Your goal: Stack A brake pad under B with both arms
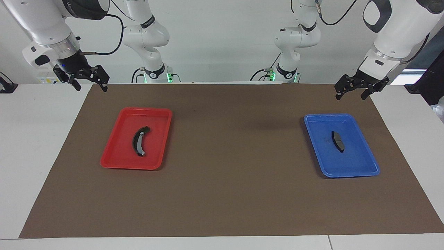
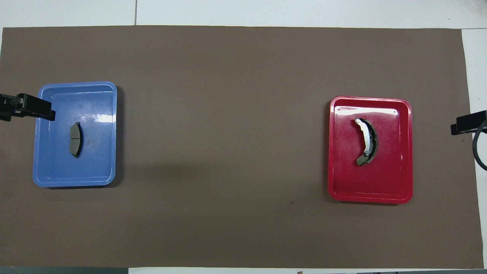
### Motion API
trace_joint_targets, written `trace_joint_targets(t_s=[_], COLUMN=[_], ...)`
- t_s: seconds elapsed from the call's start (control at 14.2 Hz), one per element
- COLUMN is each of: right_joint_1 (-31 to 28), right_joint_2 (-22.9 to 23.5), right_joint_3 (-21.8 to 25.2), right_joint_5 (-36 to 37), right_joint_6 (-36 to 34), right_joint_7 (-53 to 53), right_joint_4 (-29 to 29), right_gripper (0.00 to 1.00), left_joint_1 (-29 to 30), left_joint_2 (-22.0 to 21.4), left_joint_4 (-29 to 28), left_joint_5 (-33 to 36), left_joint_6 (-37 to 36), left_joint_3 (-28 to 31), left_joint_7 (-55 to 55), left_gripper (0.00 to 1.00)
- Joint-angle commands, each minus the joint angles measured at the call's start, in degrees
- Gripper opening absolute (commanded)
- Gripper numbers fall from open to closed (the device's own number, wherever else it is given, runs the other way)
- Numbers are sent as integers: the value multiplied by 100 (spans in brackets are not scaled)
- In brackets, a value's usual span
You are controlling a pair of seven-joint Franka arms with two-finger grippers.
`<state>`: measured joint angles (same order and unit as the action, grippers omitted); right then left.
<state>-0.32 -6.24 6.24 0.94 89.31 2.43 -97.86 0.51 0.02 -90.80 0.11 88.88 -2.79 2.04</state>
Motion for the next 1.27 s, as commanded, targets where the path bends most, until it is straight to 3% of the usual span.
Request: trace_joint_targets(t_s=[0.0,0.7,1.06,1.2], right_joint_1=[-11,-3,146,156], right_joint_2=[-70,-79,-105,-158], right_joint_3=[-26,-44,-35,-44], right_joint_5=[64,55,47,46], right_joint_6=[130,130,139,444], right_joint_7=[91,108,91,99], right_joint_4=[-120,-137,-233,-478], right_gripper=[100,100,100,100], left_joint_1=[37,63,247,335], left_joint_2=[-98,-125,-405,-432], left_joint_4=[-43,-148,-823,-1131], left_joint_5=[24,25,25,25], left_joint_6=[-82,-12,707,1024], left_joint_3=[32,50,41,41], left_joint_7=[7,-2,278,471], left_gripper=[100,100,100,100])
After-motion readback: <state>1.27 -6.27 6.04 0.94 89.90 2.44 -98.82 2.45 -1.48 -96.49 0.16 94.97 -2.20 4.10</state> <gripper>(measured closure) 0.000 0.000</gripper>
